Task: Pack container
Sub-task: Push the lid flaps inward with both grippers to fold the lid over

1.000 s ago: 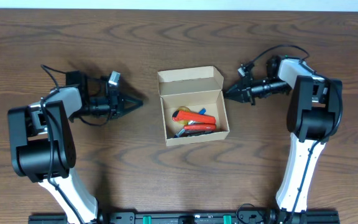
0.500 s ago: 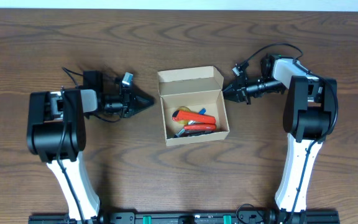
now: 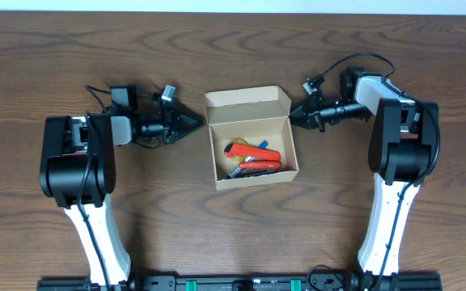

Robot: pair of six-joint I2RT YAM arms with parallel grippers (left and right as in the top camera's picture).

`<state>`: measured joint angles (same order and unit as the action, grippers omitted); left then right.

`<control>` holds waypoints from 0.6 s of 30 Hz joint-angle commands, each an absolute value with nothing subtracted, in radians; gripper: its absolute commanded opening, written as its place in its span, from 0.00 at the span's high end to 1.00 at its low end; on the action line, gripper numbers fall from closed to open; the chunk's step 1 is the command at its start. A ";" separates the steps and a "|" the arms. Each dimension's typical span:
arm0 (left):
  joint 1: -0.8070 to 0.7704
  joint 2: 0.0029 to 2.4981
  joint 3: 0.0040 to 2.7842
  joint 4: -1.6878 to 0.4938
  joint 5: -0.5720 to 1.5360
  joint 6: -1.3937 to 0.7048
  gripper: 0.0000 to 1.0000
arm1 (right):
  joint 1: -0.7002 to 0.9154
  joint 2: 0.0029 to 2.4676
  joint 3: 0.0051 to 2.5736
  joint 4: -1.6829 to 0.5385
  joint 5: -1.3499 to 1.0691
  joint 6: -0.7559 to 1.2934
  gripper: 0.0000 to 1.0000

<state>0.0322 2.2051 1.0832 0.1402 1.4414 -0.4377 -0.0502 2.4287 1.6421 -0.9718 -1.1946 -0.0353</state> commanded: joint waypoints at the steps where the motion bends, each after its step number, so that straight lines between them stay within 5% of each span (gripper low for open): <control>1: 0.014 2.212 1.119 0.147 1.460 -0.492 0.94 | -0.029 2.431 1.642 -0.964 -1.243 -0.019 0.99; 18: 0.005 2.212 1.166 0.147 1.474 -0.532 0.94 | 0.015 2.431 1.769 -0.982 -1.222 0.003 0.99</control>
<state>0.0044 2.2051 1.1488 0.1436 1.4460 -0.5274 -0.0002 2.4287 1.7256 -0.9726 -1.2106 -0.0113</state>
